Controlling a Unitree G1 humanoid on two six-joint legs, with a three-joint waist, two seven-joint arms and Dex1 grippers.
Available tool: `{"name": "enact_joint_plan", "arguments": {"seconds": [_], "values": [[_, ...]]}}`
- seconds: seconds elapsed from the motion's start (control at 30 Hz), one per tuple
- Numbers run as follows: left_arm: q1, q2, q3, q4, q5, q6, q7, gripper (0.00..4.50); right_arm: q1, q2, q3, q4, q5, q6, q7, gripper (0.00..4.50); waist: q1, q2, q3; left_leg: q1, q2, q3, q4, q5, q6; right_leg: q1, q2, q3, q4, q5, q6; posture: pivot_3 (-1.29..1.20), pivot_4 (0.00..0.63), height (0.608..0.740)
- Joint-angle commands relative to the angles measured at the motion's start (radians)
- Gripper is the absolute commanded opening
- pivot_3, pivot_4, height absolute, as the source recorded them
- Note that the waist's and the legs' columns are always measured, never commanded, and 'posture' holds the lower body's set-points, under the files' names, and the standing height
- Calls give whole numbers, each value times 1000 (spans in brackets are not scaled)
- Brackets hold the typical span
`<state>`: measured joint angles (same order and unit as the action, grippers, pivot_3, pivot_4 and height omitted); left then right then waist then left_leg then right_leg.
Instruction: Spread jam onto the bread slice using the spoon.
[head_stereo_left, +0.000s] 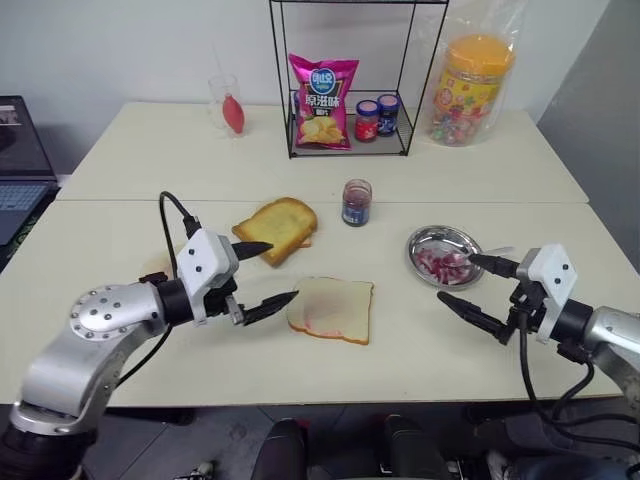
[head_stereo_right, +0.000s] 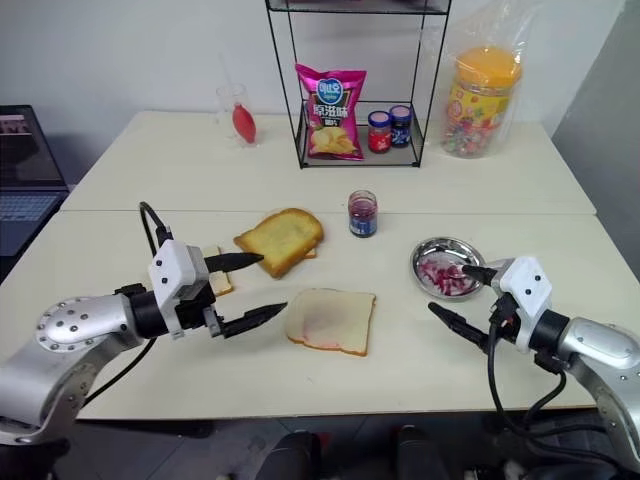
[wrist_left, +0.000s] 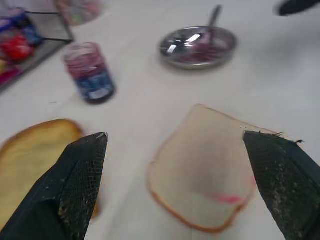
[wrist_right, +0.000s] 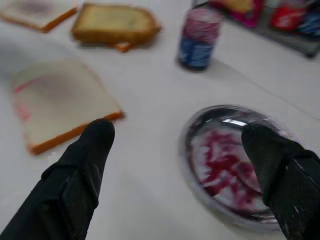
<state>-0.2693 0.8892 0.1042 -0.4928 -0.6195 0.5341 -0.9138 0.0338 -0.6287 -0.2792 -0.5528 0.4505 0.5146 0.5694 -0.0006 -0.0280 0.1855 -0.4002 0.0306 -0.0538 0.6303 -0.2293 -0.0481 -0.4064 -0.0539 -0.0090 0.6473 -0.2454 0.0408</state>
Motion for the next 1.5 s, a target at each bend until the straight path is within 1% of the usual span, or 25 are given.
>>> {"name": "enact_joint_plan", "arguments": {"seconds": [0.03,0.07,0.1,0.17,0.23,0.3,0.4,0.47,0.6,0.73,0.8,0.9,1.23,1.3,1.33,1.4,1.5], "values": [[-91,9,-52,-112,-98,92,-31,4451,-32,110,-117,63,-62,-56,-208,4500,0,2,-1,0,0,1,0,0,0,1,0,1,0,0,0,0,150,740],[-99,12,-53,-117,-109,109,-30,4451,-40,144,-135,82,-68,-60,-253,4500,-2,3,-1,1,-1,1,0,0,0,1,0,2,-1,0,1,0,150,740],[-106,20,-54,-125,-120,126,-31,4451,-49,168,-155,101,-82,-59,-299,4500,-2,3,-1,1,-1,3,0,0,0,1,-1,3,-1,3,6,0,150,740],[-133,17,-67,-121,-120,146,-26,4451,-78,217,-217,131,-38,1,-375,4500,-3,4,-1,1,0,2,-1,0,0,1,0,3,-1,3,6,0,150,740],[-148,13,-104,-101,-66,116,-42,4451,-107,268,-276,158,39,55,-426,4500,-4,5,0,1,0,2,-1,0,0,0,0,3,1,3,6,0,150,740],[-169,-3,-140,-77,-22,87,-50,4451,-153,294,-316,193,120,112,-453,4500,-5,6,0,2,0,2,-1,0,0,0,1,3,1,3,6,0,150,740],[-194,-33,-184,-56,14,74,-48,4451,-221,294,-331,271,223,202,-437,4500,-9,6,1,3,0,2,0,0,1,1,1,3,2,4,4,0,150,740],[-200,-48,-210,-61,26,72,-54,4451,-247,270,-326,332,224,203,-415,4500,-11,6,1,3,0,2,0,1,2,1,1,4,2,4,4,0,150,740],[-204,-57,-243,-55,44,61,-88,4451,-322,278,-348,459,299,223,-401,4500,-18,6,1,2,0,2,0,1,2,1,1,3,1,5,4,0,150,740],[-215,-70,-259,-42,67,51,-95,4451,-357,263,-341,553,297,204,-390,4500,-21,7,1,2,0,2,-1,1,2,1,1,3,1,5,4,0,150,740],[-218,-83,-268,-40,75,48,-95,4451,-380,267,-337,594,332,233,-368,4500,-22,7,1,2,0,2,-1,1,2,1,1,3,1,5,5,0,150,740],[-219,-96,-272,-36,86,46,-100,4451,-409,271,-330,636,350,242,-355,4500,-27,7,1,2,0,2,0,1,2,1,1,3,2,5,5,0,150,740],[-214,-98,-261,-23,101,45,-122,4451,-433,290,-329,656,405,259,-348,4500,-28,7,1,2,0,2,-1,1,2,1,1,3,1,5,5,0,150,740],[-213,-101,-263,-19,105,43,-125,4500,-436,292,-332,662,413,265,-360,4141,-28,7,1,2,0,2,-1,1,2,1,1,3,2,5,5,0,150,740],[-213,-102,-264,-19,107,43,-126,4500,-436,292,-333,665,414,263,-364,4071,-28,8,1,2,0,2,-1,1,2,1,1,3,2,5,5,0,150,740],[-211,-102,-266,-15,113,38,-130,4500,-433,290,-328,667,419,262,-360,3568,-28,8,1,2,0,2,-1,1,2,1,1,3,2,5,5,0,150,740],[-211,-104,-268,-8,123,32,-134,4500,-434,293,-331,669,433,269,-363,2967,-28,8,1,2,0,2,0,1,2,1,1,3,2,5,5,0,150,740]]}}
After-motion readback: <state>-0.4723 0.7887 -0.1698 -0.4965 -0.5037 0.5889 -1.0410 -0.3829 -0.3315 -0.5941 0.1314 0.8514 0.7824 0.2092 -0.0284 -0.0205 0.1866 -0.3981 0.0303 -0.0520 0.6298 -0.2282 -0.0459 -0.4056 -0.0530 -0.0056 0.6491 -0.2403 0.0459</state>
